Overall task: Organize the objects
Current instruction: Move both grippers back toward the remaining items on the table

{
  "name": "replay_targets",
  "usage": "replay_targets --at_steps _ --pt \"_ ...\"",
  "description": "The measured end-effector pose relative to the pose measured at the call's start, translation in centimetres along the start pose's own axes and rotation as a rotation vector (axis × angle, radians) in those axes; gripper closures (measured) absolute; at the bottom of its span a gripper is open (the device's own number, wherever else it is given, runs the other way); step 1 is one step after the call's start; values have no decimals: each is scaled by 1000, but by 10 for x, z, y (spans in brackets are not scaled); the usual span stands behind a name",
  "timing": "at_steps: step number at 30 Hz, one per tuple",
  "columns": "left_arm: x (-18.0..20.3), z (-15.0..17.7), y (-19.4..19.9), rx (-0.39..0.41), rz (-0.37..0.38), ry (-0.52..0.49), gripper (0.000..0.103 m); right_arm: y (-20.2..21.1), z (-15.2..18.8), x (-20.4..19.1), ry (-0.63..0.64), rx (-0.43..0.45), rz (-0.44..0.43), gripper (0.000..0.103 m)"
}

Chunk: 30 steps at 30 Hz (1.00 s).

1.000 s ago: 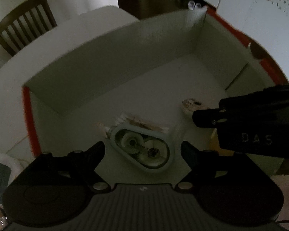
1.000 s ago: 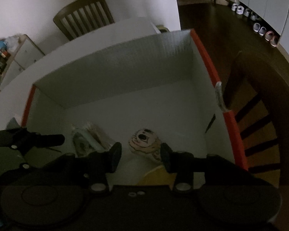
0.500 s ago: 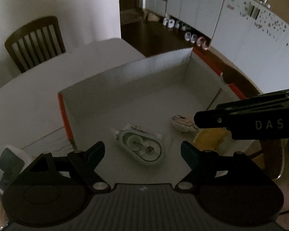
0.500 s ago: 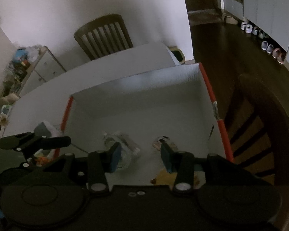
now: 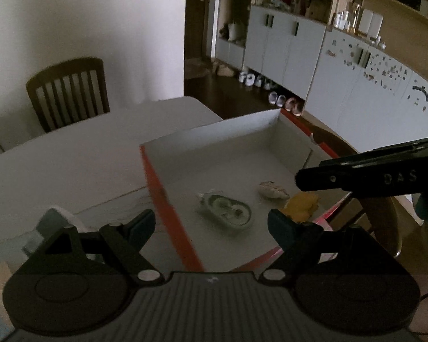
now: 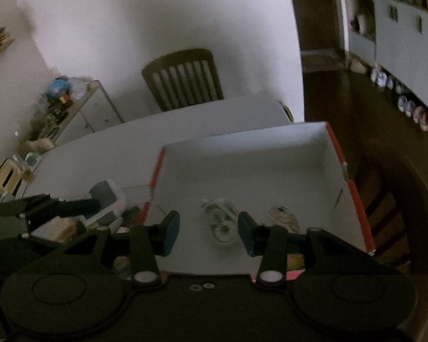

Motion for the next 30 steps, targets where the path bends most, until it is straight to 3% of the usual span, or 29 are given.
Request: replay_targets --at_steps 2,8,11,18,30 --pt "-11 5 13 21 -6 -10 17 5 4 -13 34 25 10 37" --pt "-43 21 37 48 2 -3 17 7 18 -54 88 60 17 35" --pt "-60 30 46 54 11 14 8 5 25 -74 84 64 11 32" --pt "-99 47 65 78 19 40 0 -2 39 -117 71 77 -5 29" --pt "-173 83 78 102 -41 74 0 -30 60 -174 105 43 37 28"
Point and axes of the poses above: each gripper's, at about its wrist camera, not at the fingertips, and y roughly against the way its jaws point, x to its right, z to its underside, the point moved 6 cm from there along -y, roughly the way its jaws point, and after that the axes turned 2 degrees about y, right-handed, at the moved point
